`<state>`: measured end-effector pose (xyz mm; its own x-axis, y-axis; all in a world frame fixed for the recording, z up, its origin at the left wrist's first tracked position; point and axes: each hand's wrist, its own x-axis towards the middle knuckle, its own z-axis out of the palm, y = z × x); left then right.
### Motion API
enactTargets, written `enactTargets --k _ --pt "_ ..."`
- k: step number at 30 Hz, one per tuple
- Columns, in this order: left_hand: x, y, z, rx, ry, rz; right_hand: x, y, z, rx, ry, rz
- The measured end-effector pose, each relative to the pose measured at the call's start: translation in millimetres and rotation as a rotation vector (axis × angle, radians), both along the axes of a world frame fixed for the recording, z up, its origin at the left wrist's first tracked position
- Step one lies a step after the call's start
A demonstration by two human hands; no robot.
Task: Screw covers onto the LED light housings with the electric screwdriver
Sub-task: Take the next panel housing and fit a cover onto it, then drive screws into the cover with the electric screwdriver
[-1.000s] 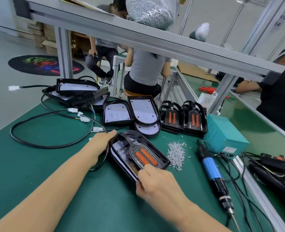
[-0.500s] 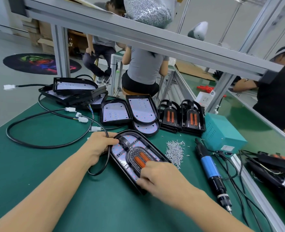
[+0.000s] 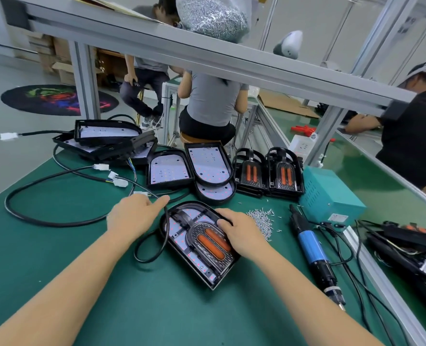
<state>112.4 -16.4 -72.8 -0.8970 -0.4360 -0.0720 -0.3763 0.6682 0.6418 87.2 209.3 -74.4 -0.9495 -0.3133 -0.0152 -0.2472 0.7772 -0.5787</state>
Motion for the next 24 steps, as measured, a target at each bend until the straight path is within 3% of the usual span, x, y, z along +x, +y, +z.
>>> enactTargets --k 2,6,9,14,18,21,24 --pt "3.0 -2.4 2.9 -0.209 0.079 0.063 -0.3 -2.0 -2.0 0.047 0.026 -0.013" --pt "4.9 7.1 1.4 -0.243 0.462 -0.157 -0.1 -2.7 -2.7 0.063 0.02 -0.016" --pt "-0.6 19.1 -0.6 -0.297 0.377 -0.401 0.6 0.2 2.6 0.001 -0.046 -0.003" --pt "-3.8 21.4 -1.3 -0.228 0.232 -0.475 8.9 50.1 20.8 -0.133 0.009 -0.166" --pt "-7.9 35.6 13.5 -0.218 0.355 -0.467 13.8 119.0 24.6 0.111 0.15 -0.462" --pt "-17.2 69.3 27.7 -0.163 0.437 -0.541 21.6 148.0 21.3 0.289 0.047 -0.594" --pt "-33.4 108.3 36.2 -0.133 0.355 -0.647 25.8 156.3 10.1 0.404 -0.088 -0.605"
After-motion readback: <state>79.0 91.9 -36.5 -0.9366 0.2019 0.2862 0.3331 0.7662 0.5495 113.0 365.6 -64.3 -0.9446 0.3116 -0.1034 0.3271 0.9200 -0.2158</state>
